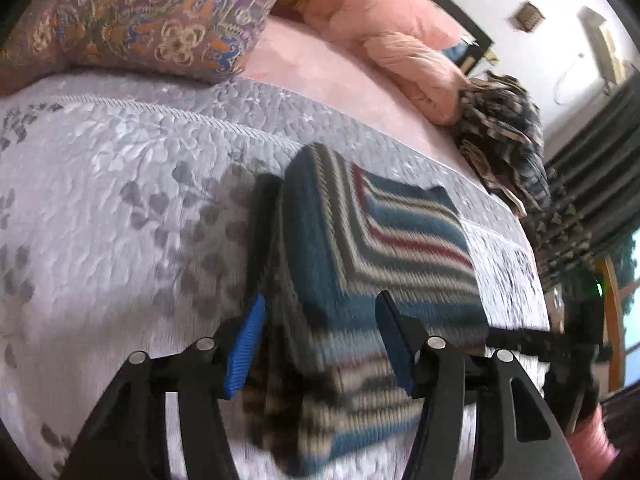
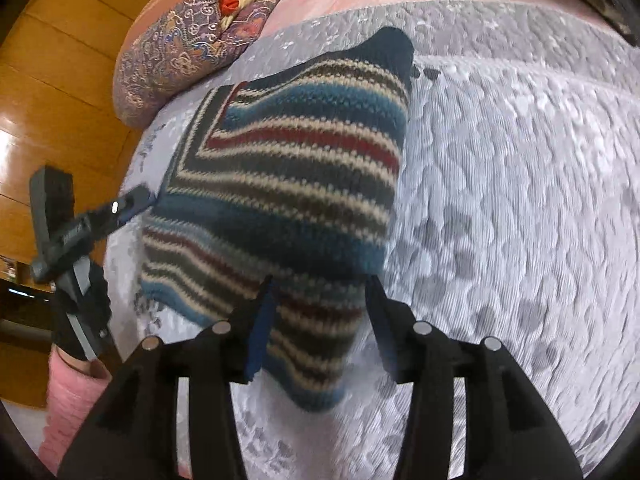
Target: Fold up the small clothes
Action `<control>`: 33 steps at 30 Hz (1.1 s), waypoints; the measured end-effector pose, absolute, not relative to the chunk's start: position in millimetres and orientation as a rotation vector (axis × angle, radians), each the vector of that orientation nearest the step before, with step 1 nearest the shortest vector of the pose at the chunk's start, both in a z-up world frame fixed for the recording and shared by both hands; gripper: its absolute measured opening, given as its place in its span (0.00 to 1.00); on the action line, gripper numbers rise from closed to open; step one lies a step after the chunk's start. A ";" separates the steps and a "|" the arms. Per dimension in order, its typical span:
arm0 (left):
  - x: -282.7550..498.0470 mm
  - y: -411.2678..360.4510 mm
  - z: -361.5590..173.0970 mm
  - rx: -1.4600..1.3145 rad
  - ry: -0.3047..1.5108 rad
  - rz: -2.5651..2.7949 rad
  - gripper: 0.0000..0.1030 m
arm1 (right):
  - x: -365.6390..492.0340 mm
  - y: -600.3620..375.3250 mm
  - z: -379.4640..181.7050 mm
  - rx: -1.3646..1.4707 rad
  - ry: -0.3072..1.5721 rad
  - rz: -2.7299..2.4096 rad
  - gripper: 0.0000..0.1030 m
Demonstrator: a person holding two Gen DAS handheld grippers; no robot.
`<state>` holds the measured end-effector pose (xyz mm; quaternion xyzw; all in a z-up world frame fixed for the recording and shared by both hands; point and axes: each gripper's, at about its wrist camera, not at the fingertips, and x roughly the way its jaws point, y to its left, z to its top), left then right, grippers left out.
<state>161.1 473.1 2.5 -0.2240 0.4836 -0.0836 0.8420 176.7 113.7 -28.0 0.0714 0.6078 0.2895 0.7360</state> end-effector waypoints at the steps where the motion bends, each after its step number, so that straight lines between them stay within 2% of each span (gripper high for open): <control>1: 169.7 474.9 -2.2 -0.494 1.032 -0.176 0.56 | 179.1 117.5 -29.1 0.150 1.335 0.636 0.45; 4: 190.4 476.2 -13.8 -0.536 1.052 -0.175 0.49 | 182.6 119.7 -31.9 0.153 1.336 0.638 0.46; 5: 195.1 475.1 -18.3 -0.544 1.061 -0.174 0.28 | 181.6 119.2 -31.9 0.152 1.334 0.639 0.46; 6: 198.1 474.2 -21.2 -0.553 1.068 -0.175 0.17 | 180.9 119.1 -31.6 0.150 1.331 0.639 0.46; 7: 198.7 474.6 -22.4 -0.561 1.069 -0.178 0.17 | 180.0 118.9 -31.4 0.146 1.327 0.639 0.46; 9: 197.2 477.1 -22.2 -0.561 1.065 -0.162 0.09 | 178.5 119.1 -31.2 0.132 1.320 0.642 0.46; 15: 195.4 492.2 -41.6 -0.585 1.123 -0.180 0.10 | 177.1 118.6 -33.1 0.111 1.315 0.641 0.48; 17: 191.8 492.1 -36.5 -0.583 1.107 -0.199 0.15 | 179.4 118.0 -33.8 0.124 1.321 0.644 0.48; 19: 188.4 491.1 -32.4 -0.563 1.108 -0.203 0.29 | 181.0 113.7 -31.9 0.155 1.329 0.660 0.49; 20: 185.3 490.8 -29.5 -0.551 1.106 -0.205 0.44 | 181.5 110.6 -29.5 0.177 1.326 0.674 0.50; 21: 182.7 491.3 -26.7 -0.548 1.099 -0.211 0.59 | 181.5 108.1 -27.3 0.187 1.321 0.682 0.57; 24: 175.0 492.5 -17.4 -0.548 1.068 -0.247 0.72 | 183.1 100.6 -20.5 0.189 1.290 0.674 0.70; 26: 174.1 492.4 -15.3 -0.548 1.055 -0.259 0.81 | 186.4 97.9 -20.5 0.202 1.291 0.675 0.70; 33: 188.2 475.3 -38.7 -0.531 1.123 -0.306 0.81 | 200.9 103.8 -43.8 0.287 1.341 0.729 0.77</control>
